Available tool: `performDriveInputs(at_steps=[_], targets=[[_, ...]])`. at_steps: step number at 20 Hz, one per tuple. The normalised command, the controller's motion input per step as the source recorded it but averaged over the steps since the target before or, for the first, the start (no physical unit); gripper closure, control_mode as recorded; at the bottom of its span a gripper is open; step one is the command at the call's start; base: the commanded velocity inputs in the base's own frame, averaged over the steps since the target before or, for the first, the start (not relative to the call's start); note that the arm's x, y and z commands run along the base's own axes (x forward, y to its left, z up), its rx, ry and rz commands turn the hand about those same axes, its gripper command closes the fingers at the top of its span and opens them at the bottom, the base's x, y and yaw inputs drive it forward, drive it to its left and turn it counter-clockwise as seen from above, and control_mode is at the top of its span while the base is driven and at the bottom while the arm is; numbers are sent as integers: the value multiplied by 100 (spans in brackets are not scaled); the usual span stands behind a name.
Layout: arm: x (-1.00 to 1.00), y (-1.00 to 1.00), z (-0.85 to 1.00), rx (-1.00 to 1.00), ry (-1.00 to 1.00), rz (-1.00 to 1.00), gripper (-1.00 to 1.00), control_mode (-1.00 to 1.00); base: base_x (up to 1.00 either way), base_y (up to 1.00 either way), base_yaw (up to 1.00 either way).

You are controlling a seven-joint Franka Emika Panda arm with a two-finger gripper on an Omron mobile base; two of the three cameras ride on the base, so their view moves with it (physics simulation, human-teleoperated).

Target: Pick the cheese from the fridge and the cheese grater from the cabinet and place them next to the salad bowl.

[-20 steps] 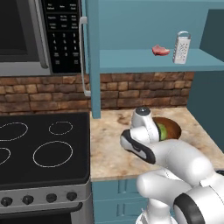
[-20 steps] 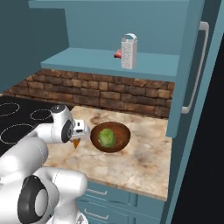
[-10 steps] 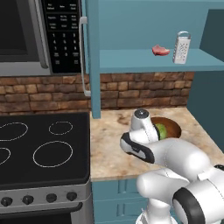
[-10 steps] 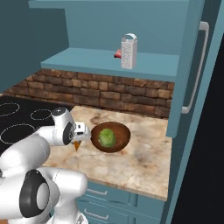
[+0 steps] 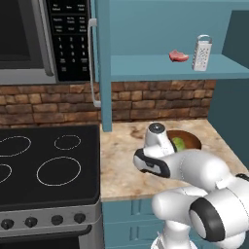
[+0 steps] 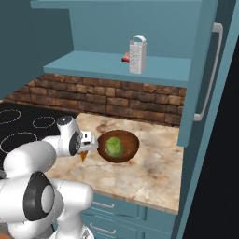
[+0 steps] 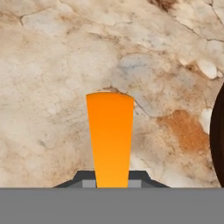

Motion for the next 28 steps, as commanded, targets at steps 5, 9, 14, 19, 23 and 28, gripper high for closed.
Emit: performDriveInputs(at_steps=[5,9,14,19,23,28], targets=[[6,0,-16,0,-1,0,100,-100,0,0,0],[3,-1,-14,0,-2,0,100,-100,0,0,0],[-2,-9,-7,0,-3,0,100,-100,0,0,0],[-12,-15,0,0,-5,0,-100,-100,0,0,0],[-10,-5,3,0,-4,0,-100,-100,0,0,0],[-7,0,18,0,-4,0,-100,-100,0,0,0]])
